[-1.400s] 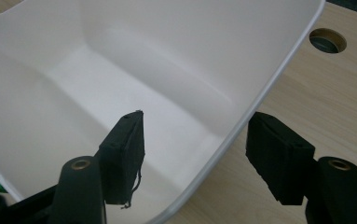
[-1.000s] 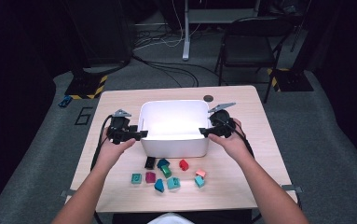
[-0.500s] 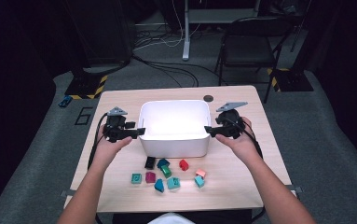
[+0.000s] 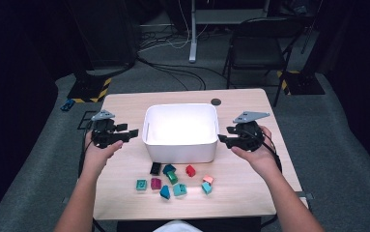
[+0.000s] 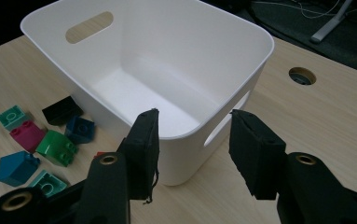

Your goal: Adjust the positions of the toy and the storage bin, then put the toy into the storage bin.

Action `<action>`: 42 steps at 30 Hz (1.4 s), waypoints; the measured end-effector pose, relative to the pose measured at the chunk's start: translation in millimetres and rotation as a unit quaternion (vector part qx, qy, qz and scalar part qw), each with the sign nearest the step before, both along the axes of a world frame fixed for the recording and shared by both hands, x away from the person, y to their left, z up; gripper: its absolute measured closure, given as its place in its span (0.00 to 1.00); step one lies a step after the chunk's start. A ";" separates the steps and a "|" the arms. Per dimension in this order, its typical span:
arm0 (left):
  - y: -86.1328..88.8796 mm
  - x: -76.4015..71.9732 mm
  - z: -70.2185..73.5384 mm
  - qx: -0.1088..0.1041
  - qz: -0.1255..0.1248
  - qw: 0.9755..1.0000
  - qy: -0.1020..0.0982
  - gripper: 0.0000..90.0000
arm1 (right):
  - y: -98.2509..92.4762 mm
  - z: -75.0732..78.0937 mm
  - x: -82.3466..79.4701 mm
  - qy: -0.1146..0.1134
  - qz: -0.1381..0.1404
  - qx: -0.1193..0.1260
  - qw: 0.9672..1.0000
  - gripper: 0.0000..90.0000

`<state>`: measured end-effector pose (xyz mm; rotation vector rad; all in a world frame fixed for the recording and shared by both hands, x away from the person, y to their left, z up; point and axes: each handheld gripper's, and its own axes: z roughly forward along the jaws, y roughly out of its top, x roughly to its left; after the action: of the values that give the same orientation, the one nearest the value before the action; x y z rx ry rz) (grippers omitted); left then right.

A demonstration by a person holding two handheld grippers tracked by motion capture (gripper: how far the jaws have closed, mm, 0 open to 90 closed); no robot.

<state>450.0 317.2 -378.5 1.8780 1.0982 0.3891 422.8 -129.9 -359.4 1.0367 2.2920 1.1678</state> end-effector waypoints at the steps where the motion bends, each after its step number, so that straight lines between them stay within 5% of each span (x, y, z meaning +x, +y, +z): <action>1: 1.8 -0.6 0.3 0.000 0.003 1.000 -0.001 0.42 | -1.6 0.1 -3.4 -0.002 -0.001 0.005 1.000 0.59; 12: 14.2 -1.3 -1.6 0.009 0.020 1.000 0.005 0.42 | -3.8 -17.2 -34.4 -0.009 0.011 0.032 0.999 0.59; 24: 21.2 -0.1 -5.2 0.010 0.029 1.000 0.003 0.44 | 3.6 -53.2 -43.6 0.011 0.029 0.036 0.999 0.59; 37: 22.8 4.9 -8.8 0.005 0.030 1.000 0.003 0.43 | 18.6 -93.1 -52.0 -0.006 0.064 0.003 0.998 0.61; 42: 20.7 7.0 -9.9 0.002 0.028 1.000 0.005 0.43 | 20.0 -106.5 -52.9 0.017 0.076 0.009 0.997 0.63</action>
<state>457.1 337.9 -388.4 1.8567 1.1594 0.4145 369.9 -109.9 -465.9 0.9083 2.4263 1.2395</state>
